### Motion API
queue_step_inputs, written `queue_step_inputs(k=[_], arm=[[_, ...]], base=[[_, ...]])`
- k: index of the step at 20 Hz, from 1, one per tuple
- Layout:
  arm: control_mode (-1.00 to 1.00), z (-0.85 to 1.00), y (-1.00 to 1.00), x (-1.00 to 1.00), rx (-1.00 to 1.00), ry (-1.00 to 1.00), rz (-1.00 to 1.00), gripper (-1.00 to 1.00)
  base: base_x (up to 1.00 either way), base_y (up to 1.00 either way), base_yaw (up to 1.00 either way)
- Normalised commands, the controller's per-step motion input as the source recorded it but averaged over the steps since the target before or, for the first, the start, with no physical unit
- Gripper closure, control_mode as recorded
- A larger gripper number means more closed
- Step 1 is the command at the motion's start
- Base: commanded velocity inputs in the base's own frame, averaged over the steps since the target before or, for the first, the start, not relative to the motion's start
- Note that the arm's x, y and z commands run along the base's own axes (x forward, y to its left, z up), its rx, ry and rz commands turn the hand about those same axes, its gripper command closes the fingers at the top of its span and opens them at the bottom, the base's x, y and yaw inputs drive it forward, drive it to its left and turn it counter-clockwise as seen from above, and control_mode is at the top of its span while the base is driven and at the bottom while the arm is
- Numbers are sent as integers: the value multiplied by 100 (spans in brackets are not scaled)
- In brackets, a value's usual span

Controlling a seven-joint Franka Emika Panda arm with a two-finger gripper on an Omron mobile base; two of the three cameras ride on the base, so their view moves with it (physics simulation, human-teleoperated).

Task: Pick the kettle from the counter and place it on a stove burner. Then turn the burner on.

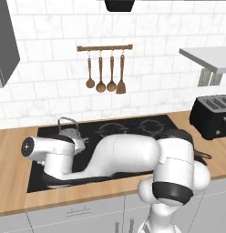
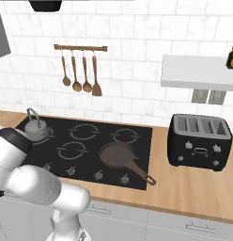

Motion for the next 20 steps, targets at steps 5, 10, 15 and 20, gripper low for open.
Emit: queue_step_inputs(k=[5,10,15,20], arm=[[-100,-51,7,-13,14,48,-50,-100],[-100,-54,-2,0,16,12,-11,-100],[-100,-50,-14,-4,36,1,-12,-100],[-100,-18,0,-1,14,0,-1,-100]], base=[[0,0,0],[0,0,0],[0,0,0],[0,0,0]])
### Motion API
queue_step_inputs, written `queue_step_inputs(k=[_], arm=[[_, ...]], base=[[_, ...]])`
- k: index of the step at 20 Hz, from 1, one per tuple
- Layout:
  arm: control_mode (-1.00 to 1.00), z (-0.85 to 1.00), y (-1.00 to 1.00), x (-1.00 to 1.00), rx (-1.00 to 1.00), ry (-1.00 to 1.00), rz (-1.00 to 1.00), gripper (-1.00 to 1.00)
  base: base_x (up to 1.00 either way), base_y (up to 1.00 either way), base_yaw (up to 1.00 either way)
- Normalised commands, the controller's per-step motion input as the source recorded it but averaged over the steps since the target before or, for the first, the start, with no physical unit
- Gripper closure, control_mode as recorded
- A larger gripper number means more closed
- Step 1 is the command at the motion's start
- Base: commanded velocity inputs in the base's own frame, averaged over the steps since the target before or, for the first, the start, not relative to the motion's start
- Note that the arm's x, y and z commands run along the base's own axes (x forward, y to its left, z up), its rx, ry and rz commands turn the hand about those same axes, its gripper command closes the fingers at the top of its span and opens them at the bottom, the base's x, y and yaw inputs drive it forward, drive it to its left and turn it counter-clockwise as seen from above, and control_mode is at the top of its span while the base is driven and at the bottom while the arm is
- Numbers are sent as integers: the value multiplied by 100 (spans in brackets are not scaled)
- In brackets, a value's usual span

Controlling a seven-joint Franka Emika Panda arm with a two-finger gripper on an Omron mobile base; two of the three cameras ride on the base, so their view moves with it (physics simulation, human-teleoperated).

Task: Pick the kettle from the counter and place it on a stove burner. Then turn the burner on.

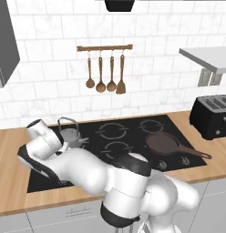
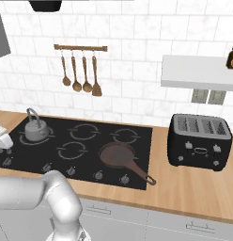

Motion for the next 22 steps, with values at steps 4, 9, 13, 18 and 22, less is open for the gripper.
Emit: queue_step_inputs(k=[4,9,13,18,22], arm=[[-100,-63,0,-32,0,0,0,-100],[-100,-30,0,-14,0,-3,0,-100],[-100,-1,0,5,0,-3,0,-100],[-100,-11,-36,2,0,-3,0,-100],[-100,0,-6,0,0,0,0,-100]], base=[[0,0,0],[0,0,0],[0,0,0],[0,0,0],[0,0,0]])
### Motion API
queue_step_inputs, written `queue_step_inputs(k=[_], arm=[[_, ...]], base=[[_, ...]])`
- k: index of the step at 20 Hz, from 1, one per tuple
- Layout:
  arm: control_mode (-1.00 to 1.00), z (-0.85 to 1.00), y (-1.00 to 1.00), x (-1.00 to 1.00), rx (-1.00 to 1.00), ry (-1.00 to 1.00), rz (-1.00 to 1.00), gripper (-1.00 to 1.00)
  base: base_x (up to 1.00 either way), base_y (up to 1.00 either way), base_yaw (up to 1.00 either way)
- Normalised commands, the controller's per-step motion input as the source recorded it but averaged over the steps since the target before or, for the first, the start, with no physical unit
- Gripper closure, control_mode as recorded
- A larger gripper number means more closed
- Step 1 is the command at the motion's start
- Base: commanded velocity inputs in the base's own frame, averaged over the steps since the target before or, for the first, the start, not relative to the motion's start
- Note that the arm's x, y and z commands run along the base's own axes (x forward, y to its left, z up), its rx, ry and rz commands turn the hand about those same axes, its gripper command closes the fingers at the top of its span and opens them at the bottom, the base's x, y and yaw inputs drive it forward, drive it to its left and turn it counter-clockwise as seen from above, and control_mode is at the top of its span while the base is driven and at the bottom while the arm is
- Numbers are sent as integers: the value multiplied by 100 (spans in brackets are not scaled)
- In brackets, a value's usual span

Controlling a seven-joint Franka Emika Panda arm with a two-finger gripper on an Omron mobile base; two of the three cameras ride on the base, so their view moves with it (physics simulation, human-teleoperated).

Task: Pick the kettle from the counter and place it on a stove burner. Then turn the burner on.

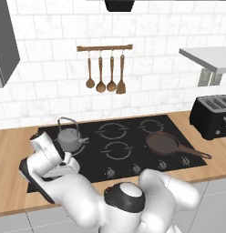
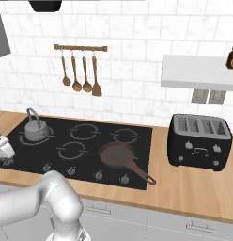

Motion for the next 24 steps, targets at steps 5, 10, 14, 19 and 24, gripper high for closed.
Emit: queue_step_inputs(k=[5,10,14,19,24], arm=[[-100,-1,0,0,0,0,0,100],[-100,0,0,0,0,0,0,100],[-100,-4,0,0,0,-3,0,100],[-100,-23,0,0,-1,-4,7,100],[-100,-28,0,-15,-3,-4,49,100]], base=[[0,0,0],[0,0,0],[0,0,0],[0,0,0],[0,0,0]])
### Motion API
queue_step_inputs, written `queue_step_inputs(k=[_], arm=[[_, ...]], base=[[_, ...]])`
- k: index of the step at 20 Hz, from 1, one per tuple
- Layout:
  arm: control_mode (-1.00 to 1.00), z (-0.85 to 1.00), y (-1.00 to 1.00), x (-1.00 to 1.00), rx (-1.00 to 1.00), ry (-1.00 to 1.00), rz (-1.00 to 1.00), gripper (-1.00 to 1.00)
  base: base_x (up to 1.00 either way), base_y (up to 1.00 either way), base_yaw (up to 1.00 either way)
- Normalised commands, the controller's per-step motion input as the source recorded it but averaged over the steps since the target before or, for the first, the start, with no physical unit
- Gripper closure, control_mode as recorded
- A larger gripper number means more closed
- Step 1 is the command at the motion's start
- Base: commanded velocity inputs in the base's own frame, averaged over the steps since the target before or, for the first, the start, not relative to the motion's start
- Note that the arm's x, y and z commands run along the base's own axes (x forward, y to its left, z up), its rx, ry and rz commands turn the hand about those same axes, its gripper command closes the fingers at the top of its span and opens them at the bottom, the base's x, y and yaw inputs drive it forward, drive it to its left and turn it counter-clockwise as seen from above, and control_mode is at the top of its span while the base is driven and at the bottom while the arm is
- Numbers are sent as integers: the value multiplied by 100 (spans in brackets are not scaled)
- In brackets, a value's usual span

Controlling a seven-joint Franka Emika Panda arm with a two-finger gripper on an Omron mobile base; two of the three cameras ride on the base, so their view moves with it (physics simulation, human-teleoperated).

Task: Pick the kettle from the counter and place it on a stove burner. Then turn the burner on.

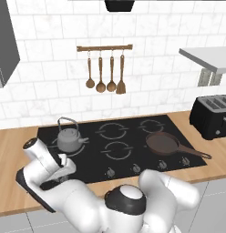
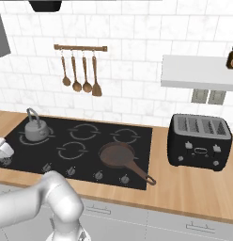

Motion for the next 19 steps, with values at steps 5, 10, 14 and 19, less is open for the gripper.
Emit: queue_step_inputs(k=[5,10,14,19], arm=[[-100,-21,0,-16,-1,-1,70,100],[-100,-9,0,-15,-1,-5,75,100],[-100,7,0,-17,-1,-17,57,-100],[-100,80,-5,-17,0,-33,31,-100]], base=[[0,0,0],[0,0,0],[0,0,0],[0,0,0]])
